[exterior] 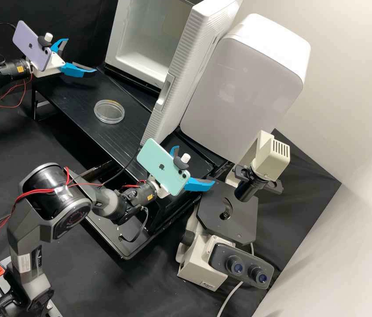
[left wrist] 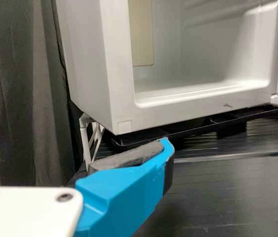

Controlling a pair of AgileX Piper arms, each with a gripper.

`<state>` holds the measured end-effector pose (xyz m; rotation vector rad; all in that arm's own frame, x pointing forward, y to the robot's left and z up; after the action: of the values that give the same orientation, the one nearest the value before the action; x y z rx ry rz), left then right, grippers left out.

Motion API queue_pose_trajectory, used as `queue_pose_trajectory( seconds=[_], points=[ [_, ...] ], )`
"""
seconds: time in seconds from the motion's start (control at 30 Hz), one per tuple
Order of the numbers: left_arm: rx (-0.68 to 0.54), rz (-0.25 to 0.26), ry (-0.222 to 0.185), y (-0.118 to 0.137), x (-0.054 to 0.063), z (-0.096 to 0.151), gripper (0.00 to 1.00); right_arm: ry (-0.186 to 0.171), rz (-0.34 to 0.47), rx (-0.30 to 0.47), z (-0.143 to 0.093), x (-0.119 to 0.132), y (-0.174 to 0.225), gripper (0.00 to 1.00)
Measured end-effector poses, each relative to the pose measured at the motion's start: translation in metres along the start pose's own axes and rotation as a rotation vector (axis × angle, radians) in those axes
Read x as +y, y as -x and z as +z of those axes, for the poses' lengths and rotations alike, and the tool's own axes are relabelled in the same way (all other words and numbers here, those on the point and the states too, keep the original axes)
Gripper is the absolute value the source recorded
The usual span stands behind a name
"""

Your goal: Place the petri dish in the incubator

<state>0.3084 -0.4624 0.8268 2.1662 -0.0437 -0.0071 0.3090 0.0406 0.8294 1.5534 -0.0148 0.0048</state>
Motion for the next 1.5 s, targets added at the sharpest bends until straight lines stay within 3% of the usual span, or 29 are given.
queue_pose_trajectory(
  seconds=[0.6,0.93,1.0,1.23,1.5],
  points=[
    [-0.037,-0.003,-0.004,0.003,0.000,0.004,1.00,0.000,0.000,0.000,0.000,0.000,0.000,1.00],
    [-0.232,-0.001,-0.018,0.045,0.004,0.018,1.00,0.000,0.000,0.000,0.000,0.000,0.000,1.00],
    [-0.273,0.006,-0.009,0.055,0.006,0.018,1.00,0.000,0.000,0.000,0.000,0.000,0.000,1.00],
    [-0.317,-0.013,0.097,0.080,0.005,0.015,1.00,0.000,0.000,0.000,0.000,0.000,0.000,1.00],
    [-0.349,-0.051,0.123,0.096,-0.003,0.017,1.00,0.000,0.000,0.000,0.000,0.000,0.000,1.00]
  ],
)
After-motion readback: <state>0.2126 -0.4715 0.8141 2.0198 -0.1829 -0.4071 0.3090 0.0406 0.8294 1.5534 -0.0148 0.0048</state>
